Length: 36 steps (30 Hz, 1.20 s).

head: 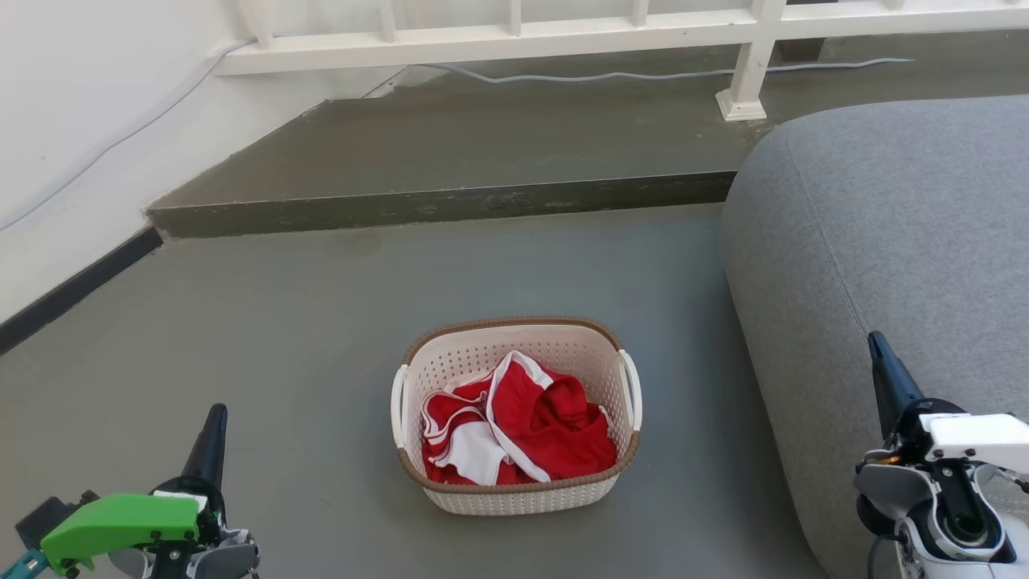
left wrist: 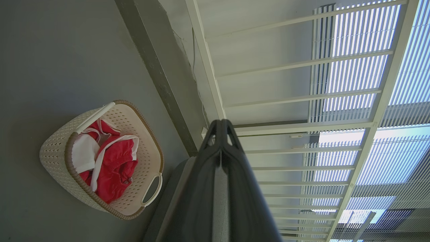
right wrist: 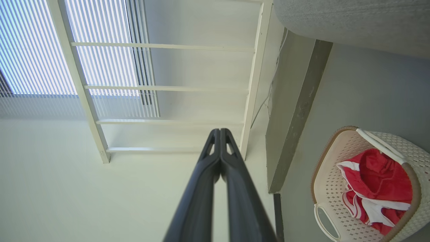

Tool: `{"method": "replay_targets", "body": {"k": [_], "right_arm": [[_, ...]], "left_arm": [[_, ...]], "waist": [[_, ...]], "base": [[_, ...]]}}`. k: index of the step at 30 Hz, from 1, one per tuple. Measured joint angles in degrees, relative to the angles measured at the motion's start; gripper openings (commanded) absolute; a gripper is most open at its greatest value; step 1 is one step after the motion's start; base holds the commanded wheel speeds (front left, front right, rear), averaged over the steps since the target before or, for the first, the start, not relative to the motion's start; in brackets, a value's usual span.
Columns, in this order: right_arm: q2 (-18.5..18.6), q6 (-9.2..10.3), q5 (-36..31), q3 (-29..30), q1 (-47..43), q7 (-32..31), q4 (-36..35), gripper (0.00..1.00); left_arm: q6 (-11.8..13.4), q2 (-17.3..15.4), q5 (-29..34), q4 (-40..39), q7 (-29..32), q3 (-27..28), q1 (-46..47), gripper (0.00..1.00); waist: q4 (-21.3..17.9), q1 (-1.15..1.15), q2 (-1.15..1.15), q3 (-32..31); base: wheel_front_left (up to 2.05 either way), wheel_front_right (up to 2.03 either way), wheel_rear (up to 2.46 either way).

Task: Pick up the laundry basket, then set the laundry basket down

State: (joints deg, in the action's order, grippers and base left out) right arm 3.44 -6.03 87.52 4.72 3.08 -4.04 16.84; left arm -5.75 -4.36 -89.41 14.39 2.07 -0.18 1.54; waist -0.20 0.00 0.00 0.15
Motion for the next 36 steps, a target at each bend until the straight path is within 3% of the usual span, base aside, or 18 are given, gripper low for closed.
{"method": "replay_targets", "body": {"k": [9,36], "right_arm": [[-0.3,-0.66,4.8,1.9,0.1,-1.1,-0.4,0.00],[-0.3,-0.68,4.8,2.0,0.1,-1.1,-0.4,0.00]], "left_arm": [[-0.8,0.0,-5.7,0.6,1.2,0.8,1.1,0.00],[-0.9,0.0,-5.7,1.4,1.4,1.1,1.1,0.00]], "waist": [[0.2,0.00,0.00,0.0],[0.2,0.00,0.00,0.0]], "base": [[0.00,0.00,0.00],[0.00,0.00,0.00]]}}
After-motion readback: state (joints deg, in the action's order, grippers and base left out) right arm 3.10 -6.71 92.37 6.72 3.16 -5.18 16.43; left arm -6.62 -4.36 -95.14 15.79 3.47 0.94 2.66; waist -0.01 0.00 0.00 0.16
